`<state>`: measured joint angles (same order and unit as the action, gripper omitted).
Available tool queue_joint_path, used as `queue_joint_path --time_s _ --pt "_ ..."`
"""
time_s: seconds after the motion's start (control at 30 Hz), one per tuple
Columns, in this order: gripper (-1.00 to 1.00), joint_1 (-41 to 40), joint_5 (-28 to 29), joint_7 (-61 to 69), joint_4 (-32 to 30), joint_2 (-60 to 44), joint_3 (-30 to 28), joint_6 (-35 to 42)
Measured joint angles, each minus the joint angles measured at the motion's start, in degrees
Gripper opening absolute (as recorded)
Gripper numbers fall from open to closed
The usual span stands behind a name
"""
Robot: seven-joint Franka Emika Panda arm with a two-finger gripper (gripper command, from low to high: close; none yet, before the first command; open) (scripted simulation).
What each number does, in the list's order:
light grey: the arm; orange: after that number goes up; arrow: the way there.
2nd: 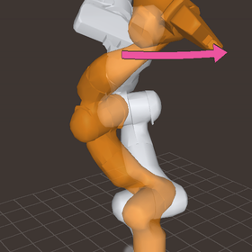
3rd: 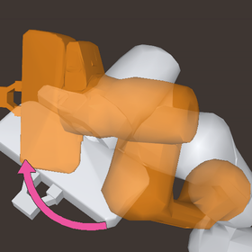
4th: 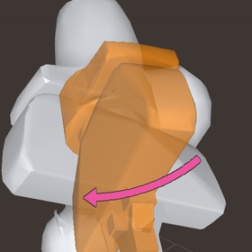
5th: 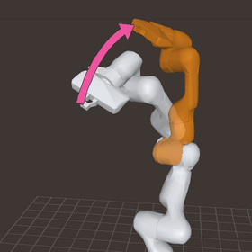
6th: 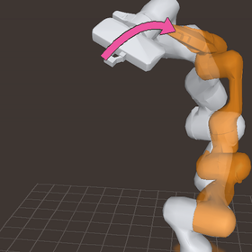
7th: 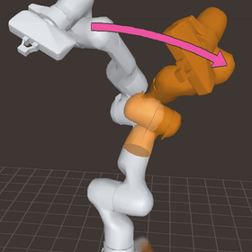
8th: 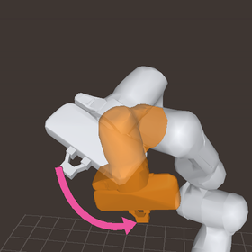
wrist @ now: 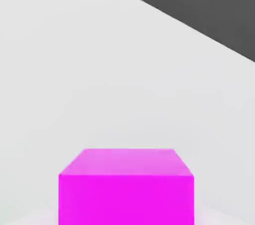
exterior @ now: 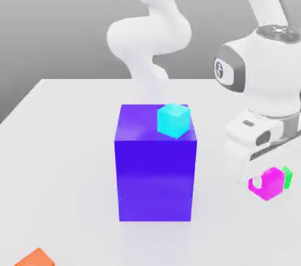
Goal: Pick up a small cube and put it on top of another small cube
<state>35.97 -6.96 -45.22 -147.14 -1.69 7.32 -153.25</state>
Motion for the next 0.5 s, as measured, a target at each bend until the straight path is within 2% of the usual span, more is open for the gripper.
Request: queue_joint_path --time_s 0.13,0.2,0.37,0.4,0.5 --pt "-1.0 11.04 3.75 -11.18 -2.73 2.28 1.76 0.76" --pt "-1.0 15.84 5.91 -15.78 -4.94 2.3 -0.13 0.68" --pt "-1.0 14.43 8.23 -18.66 -5.47 -5.74 -4.26 -6.93" --pt "1.0 14.57 8.47 -18.83 -5.43 -7.64 -4.48 -8.73" --pt "1.0 14.57 8.47 -18.83 -5.43 -7.64 -4.48 -8.73"
